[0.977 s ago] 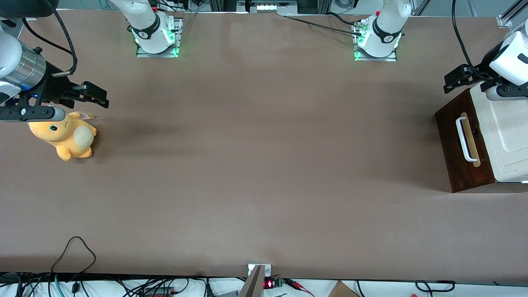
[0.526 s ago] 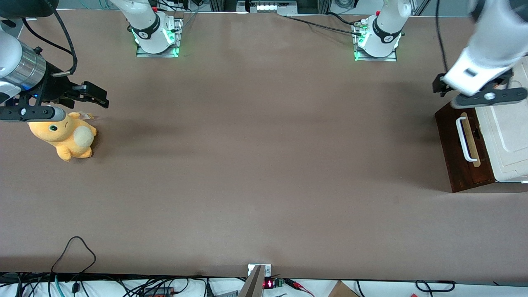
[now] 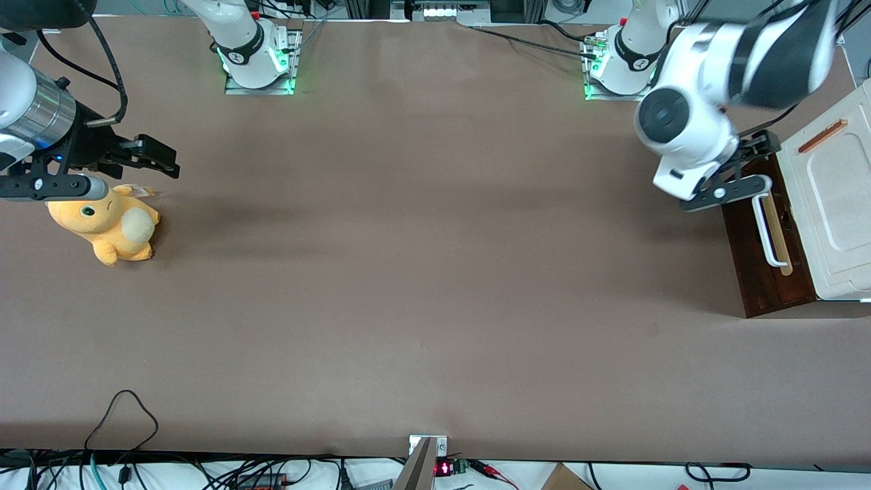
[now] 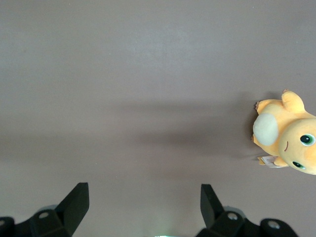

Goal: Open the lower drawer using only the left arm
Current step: 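Lower the open left gripper down to the drawer's white bar handle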

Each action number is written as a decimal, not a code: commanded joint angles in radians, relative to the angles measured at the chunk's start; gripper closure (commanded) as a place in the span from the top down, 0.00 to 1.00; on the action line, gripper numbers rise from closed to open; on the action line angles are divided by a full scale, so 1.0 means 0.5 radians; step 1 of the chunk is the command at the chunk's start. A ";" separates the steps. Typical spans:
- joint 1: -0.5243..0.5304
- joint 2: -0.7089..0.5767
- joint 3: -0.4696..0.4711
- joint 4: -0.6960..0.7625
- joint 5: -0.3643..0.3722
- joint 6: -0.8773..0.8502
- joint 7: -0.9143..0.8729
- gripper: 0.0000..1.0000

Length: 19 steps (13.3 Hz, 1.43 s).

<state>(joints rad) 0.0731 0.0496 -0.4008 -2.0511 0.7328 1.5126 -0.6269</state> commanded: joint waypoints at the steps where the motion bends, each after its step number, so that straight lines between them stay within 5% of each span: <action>1: -0.030 0.130 -0.015 -0.168 0.276 -0.003 -0.264 0.97; 8: -0.073 0.578 0.022 -0.362 0.816 -0.132 -0.694 0.96; 13: -0.103 0.796 0.258 -0.260 1.151 -0.141 -0.716 0.91; 19: -0.100 0.867 0.301 -0.233 1.249 -0.102 -0.704 0.88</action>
<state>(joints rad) 0.0344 0.4704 -0.2608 -2.1862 1.3317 1.4624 -0.9904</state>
